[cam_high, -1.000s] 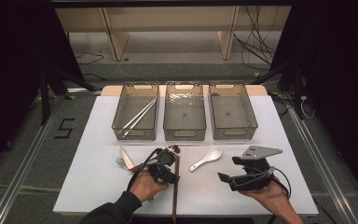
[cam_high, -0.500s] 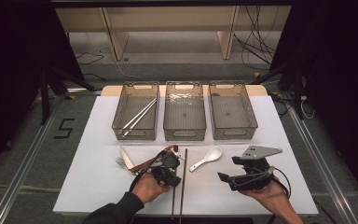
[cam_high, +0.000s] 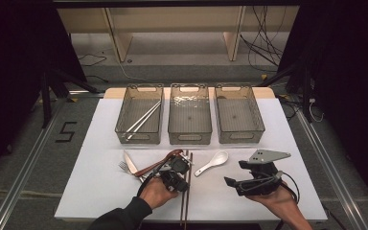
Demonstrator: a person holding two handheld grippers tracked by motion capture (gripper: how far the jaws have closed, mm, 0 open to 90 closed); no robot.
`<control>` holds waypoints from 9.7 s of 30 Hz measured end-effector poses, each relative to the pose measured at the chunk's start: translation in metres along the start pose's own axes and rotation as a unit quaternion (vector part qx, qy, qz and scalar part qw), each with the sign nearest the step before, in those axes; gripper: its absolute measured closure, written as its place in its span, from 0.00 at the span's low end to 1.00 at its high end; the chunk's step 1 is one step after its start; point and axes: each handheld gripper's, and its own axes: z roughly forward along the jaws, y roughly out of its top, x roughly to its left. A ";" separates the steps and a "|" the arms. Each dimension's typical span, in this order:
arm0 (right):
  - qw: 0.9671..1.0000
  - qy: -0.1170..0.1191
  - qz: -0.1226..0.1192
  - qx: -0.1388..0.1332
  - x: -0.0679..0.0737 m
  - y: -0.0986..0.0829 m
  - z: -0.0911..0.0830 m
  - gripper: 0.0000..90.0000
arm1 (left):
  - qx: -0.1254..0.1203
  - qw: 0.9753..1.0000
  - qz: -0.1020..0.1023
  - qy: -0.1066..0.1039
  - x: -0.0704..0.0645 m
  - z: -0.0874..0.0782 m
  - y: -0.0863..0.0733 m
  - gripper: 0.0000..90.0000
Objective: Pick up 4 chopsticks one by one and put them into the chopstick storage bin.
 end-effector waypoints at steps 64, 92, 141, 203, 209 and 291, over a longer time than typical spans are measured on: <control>1.000 -0.003 0.002 -0.005 -0.001 0.001 -0.004 0.28 | 0.046 0.999 0.026 0.012 -0.003 -0.002 0.001 0.79; 1.000 -0.002 -0.001 -0.004 -0.001 0.002 -0.003 0.29 | 0.029 0.999 -0.020 0.003 0.012 -0.006 0.001 0.94; 0.998 0.004 0.019 -0.062 -0.006 0.003 -0.013 0.26 | -0.176 0.979 -0.104 0.017 0.121 -0.121 0.013 0.94; 0.998 0.021 0.019 -0.064 -0.006 0.003 -0.012 0.26 | -0.165 0.959 -0.134 0.187 0.233 -0.094 0.071 0.93; 0.997 0.021 0.020 -0.064 -0.007 0.002 -0.011 0.26 | -0.163 0.962 -0.144 0.167 0.233 -0.092 0.066 0.79; 0.998 0.010 0.012 -0.067 -0.005 0.002 -0.013 0.26 | 0.003 1.000 0.025 -0.006 -0.010 -0.019 -0.010 0.47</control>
